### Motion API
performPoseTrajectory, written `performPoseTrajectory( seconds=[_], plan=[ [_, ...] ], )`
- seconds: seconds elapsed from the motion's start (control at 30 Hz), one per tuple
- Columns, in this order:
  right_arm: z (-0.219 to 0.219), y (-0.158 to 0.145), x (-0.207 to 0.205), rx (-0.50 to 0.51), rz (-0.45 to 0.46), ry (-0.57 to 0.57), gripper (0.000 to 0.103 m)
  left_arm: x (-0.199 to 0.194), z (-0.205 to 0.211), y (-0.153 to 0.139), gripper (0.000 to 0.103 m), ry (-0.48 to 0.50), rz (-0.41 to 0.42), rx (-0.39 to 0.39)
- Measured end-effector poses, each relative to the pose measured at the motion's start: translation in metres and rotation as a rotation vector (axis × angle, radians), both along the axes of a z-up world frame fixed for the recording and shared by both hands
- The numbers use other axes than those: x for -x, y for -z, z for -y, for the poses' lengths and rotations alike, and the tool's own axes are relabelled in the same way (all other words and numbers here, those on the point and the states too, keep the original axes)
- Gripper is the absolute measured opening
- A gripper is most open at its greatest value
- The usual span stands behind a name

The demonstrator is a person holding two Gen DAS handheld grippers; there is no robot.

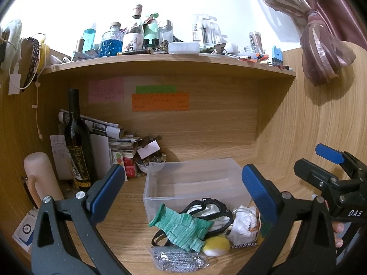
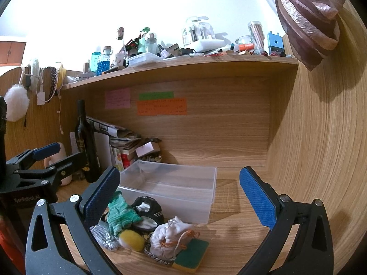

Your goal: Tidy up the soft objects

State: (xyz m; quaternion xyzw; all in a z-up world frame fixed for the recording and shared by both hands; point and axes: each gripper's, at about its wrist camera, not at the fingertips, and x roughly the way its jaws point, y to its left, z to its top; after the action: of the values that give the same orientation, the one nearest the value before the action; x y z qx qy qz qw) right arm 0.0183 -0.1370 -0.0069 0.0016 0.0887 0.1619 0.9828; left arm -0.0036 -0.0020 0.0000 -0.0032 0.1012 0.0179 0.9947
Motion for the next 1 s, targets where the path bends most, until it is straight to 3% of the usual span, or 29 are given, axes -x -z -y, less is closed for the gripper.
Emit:
performPoseTrajectory(
  seconds=[1.0],
  plan=[
    [-0.0027,-0.0014,0.0010,-0.007,-0.003,-0.005,0.103,0.0003,0.0003,-0.0014,0.103,-0.005,0.003,0.001]
  ],
)
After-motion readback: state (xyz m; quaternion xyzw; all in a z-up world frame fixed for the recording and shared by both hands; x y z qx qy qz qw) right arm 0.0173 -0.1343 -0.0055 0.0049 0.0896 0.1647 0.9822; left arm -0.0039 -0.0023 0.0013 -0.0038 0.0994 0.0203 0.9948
